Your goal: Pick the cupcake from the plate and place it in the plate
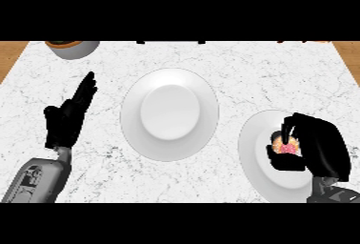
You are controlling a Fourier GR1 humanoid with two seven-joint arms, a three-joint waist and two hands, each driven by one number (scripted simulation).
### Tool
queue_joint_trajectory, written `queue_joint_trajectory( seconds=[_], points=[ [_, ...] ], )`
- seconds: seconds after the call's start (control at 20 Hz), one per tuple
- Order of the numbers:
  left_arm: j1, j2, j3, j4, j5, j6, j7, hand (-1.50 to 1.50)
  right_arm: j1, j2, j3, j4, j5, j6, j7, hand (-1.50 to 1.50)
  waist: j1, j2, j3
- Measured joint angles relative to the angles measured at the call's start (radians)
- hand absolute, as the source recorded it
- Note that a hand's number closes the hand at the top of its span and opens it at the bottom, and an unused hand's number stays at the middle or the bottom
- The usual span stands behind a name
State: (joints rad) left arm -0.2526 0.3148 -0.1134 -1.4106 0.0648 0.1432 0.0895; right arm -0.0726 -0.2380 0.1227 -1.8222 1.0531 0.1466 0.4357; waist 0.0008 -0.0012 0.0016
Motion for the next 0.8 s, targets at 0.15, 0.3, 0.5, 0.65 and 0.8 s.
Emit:
queue_joint_trajectory(
  seconds=[0.15, 0.3, 0.5, 0.65, 0.8],
  points=[
    [0.001, -0.009, -0.002, 0.014, -0.014, 0.007, -0.017, 0.00, -0.045, -0.027, -0.027, -0.048, -0.068, -0.020, -0.103, 1.50, -0.002, 0.000, -0.001],
    [0.008, -0.020, -0.009, -0.003, -0.019, 0.009, -0.006, 0.00, -0.080, -0.037, -0.038, -0.079, -0.129, -0.029, -0.188, 1.50, 0.000, 0.000, -0.001],
    [-0.003, -0.011, 0.013, -0.003, -0.016, -0.008, 0.001, 0.00, -0.163, -0.012, -0.023, -0.086, -0.184, -0.007, -0.228, 1.50, 0.003, 0.000, -0.002],
    [0.001, -0.012, 0.021, -0.002, -0.017, -0.020, -0.006, 0.00, -0.254, 0.050, 0.012, -0.052, -0.206, 0.029, -0.182, 1.50, 0.007, 0.001, -0.002],
    [-0.012, -0.013, 0.033, 0.014, -0.020, -0.031, -0.004, 0.00, -0.324, 0.120, 0.060, -0.003, -0.197, 0.045, -0.130, 1.50, 0.007, 0.001, -0.002]
  ],
)
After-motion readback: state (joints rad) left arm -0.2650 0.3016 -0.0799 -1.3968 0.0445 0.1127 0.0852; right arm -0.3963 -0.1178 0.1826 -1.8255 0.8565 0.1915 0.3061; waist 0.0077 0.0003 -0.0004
